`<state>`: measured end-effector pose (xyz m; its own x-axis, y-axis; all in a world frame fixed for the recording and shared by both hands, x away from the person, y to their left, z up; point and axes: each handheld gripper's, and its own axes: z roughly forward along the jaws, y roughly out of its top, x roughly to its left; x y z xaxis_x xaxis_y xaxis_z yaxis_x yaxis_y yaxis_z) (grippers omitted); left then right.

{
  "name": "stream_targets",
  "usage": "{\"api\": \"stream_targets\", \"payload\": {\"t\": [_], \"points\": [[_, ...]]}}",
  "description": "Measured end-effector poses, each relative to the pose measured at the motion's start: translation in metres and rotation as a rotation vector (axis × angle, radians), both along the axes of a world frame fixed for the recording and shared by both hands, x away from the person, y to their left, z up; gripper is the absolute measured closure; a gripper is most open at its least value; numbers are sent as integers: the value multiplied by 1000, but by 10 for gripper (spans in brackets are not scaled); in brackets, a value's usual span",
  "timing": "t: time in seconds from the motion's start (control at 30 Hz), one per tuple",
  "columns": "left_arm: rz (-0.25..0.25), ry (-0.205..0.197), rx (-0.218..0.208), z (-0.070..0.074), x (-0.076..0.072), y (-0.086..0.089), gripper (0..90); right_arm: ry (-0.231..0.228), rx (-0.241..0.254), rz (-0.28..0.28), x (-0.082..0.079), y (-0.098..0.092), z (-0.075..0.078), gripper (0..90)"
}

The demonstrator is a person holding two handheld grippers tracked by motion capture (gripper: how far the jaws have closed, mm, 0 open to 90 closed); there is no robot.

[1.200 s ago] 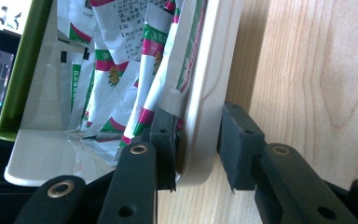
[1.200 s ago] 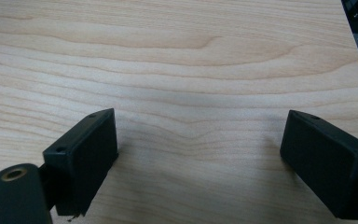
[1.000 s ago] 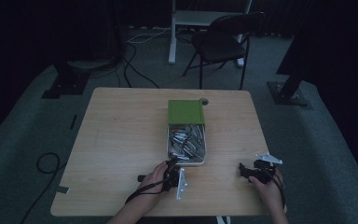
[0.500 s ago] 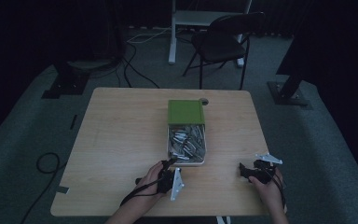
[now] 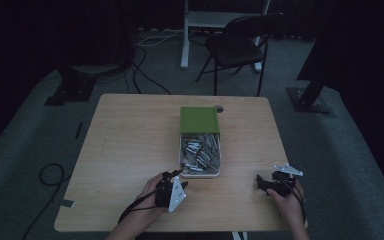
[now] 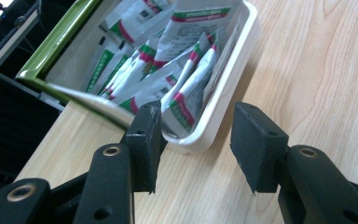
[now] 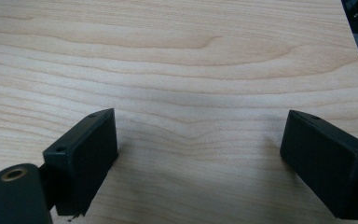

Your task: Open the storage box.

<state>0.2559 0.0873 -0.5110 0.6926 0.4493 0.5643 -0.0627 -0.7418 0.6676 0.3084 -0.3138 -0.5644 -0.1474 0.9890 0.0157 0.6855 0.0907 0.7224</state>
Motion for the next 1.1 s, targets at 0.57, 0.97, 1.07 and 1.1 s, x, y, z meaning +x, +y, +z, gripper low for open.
{"api": "stream_targets", "payload": {"t": [0.57,0.97,1.07,1.1], "points": [[113,72,-146,-3,6,45,545,-1,0,0,0,0,0,105],[225,123,-256,-9,13,81,544,0,-1,0,0,0,0,105],[252,136,-284,-11,14,90,528,0,-1,0,0,0,0,104],[259,135,-289,-11,14,93,528,0,0,0,0,0,0,105]]}}
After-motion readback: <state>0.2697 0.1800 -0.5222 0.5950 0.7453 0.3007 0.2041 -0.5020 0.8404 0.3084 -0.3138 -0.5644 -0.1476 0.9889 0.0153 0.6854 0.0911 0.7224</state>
